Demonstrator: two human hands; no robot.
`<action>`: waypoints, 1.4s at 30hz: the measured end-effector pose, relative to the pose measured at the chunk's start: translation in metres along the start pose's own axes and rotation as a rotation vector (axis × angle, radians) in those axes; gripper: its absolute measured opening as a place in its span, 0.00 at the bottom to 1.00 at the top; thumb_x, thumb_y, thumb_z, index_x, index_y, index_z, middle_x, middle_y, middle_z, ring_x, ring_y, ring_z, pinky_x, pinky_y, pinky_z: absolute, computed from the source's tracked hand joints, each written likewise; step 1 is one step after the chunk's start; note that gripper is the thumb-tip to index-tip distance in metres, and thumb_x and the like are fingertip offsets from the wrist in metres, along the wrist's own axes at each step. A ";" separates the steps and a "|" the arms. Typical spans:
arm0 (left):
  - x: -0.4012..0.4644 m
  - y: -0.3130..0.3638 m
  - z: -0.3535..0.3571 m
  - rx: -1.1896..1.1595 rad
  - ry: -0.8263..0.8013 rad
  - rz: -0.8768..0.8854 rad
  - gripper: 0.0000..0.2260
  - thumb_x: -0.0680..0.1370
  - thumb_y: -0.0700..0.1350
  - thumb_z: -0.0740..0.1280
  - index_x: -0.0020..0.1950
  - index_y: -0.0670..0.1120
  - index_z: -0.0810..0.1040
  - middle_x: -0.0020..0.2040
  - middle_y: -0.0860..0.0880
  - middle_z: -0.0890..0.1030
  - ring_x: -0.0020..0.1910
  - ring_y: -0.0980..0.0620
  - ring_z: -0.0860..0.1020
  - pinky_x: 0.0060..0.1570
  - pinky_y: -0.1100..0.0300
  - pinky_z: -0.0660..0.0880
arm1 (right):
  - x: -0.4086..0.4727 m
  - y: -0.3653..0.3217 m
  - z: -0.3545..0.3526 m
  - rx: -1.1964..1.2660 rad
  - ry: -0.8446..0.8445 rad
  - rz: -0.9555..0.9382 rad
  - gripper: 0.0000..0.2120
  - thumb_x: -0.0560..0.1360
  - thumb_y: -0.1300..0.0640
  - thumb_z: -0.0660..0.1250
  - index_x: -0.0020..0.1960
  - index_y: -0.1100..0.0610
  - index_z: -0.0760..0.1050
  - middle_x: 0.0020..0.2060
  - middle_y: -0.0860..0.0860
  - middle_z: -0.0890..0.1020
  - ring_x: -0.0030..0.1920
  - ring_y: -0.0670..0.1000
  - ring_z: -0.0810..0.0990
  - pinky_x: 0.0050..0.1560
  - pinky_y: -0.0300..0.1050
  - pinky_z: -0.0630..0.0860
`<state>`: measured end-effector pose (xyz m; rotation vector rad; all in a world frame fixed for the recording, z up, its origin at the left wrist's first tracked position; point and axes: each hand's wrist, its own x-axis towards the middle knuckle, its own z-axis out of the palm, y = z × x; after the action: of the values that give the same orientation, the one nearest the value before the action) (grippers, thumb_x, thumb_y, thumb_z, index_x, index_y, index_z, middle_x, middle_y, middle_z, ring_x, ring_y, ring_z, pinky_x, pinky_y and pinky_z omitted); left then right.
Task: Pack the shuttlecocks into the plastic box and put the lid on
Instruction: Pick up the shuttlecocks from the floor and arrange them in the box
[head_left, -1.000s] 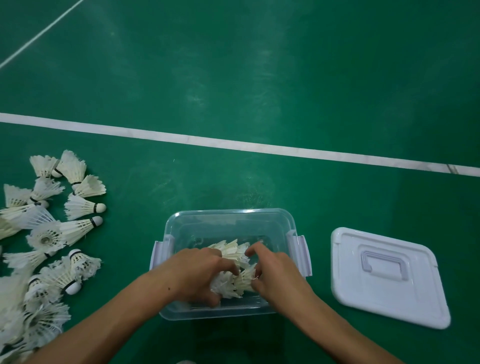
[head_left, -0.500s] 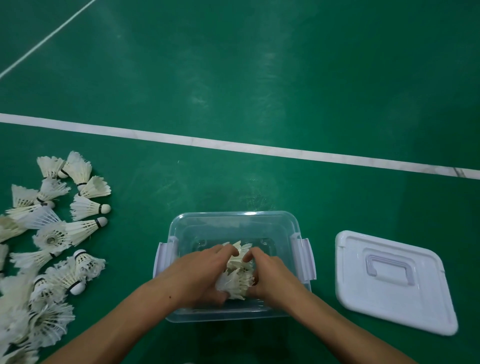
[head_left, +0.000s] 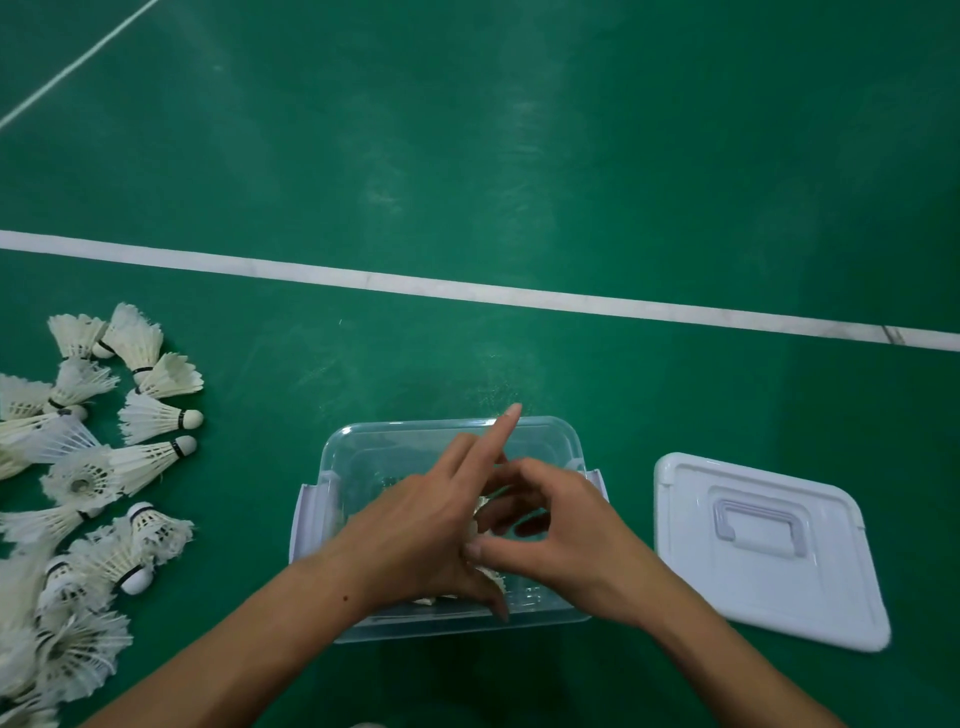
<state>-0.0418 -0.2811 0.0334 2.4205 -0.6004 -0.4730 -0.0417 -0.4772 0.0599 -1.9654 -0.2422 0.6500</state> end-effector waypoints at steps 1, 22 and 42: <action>0.000 -0.001 0.002 -0.025 0.022 0.010 0.68 0.62 0.61 0.84 0.80 0.66 0.30 0.75 0.56 0.63 0.50 0.47 0.82 0.49 0.44 0.81 | 0.000 0.002 -0.001 0.022 0.009 0.002 0.19 0.71 0.57 0.81 0.59 0.49 0.80 0.46 0.47 0.88 0.49 0.47 0.87 0.57 0.50 0.83; 0.011 -0.020 0.048 0.281 -0.189 -0.165 0.21 0.71 0.66 0.73 0.60 0.61 0.74 0.50 0.57 0.75 0.48 0.52 0.77 0.38 0.56 0.65 | -0.020 0.018 -0.008 -0.513 0.286 0.046 0.21 0.75 0.50 0.75 0.66 0.43 0.75 0.39 0.35 0.79 0.47 0.43 0.81 0.52 0.47 0.80; -0.001 -0.049 0.045 0.243 -0.059 -0.149 0.21 0.72 0.69 0.71 0.60 0.61 0.81 0.60 0.60 0.74 0.57 0.58 0.74 0.47 0.55 0.77 | -0.004 0.040 0.020 -0.668 0.160 0.051 0.20 0.76 0.51 0.74 0.64 0.43 0.71 0.45 0.43 0.84 0.47 0.46 0.83 0.46 0.44 0.79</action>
<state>-0.0484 -0.2659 -0.0313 2.7037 -0.5311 -0.5625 -0.0603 -0.4822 0.0191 -2.6568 -0.3418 0.4714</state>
